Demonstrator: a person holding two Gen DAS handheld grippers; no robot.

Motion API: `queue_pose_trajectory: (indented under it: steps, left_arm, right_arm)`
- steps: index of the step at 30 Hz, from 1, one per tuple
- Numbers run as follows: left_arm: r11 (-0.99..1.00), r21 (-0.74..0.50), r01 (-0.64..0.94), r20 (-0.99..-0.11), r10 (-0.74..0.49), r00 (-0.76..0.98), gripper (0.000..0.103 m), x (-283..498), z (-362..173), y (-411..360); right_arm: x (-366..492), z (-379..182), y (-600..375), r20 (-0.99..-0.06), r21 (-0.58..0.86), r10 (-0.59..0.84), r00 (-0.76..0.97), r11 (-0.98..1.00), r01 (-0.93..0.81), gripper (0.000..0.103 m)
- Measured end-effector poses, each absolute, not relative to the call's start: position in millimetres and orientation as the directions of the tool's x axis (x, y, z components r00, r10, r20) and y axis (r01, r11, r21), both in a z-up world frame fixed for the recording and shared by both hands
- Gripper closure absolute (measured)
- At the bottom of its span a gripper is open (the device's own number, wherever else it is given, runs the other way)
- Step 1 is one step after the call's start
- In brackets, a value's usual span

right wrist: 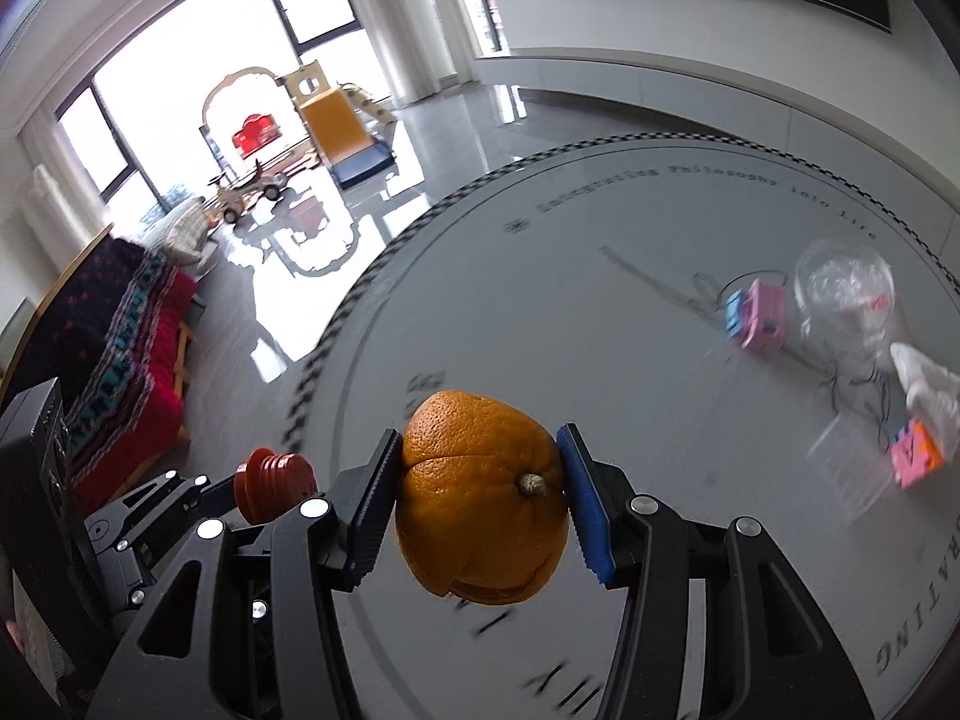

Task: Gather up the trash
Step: 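Carry the orange and red stopper to the trash bag and open both tools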

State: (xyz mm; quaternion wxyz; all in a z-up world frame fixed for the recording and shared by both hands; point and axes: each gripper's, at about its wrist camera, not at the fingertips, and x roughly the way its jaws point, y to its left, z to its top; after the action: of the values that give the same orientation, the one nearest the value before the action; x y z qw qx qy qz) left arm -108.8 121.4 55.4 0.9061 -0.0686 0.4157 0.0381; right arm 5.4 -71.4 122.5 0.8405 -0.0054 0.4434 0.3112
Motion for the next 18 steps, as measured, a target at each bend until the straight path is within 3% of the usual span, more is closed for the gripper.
queue_pose_trajectory:
  steps: [8, 18]
  left_arm:
    - [0.977, -0.094, -0.189, -0.758, 0.053, 0.65, 0.057, -184.4, 45.4, 133.8]
    - [0.909, -0.142, -0.391, -0.792, 0.133, 0.596, 0.057, -293.4, 5.3, 190.4]
  right_arm:
    - [-68.0, 118.3, -36.0, -0.744, 0.285, 0.577, 0.337, 0.73, -0.621, 0.049]
    - [-165.3, 92.2, 40.7, -0.755, 0.318, 0.633, 0.171, 0.581, -0.749, 0.049]
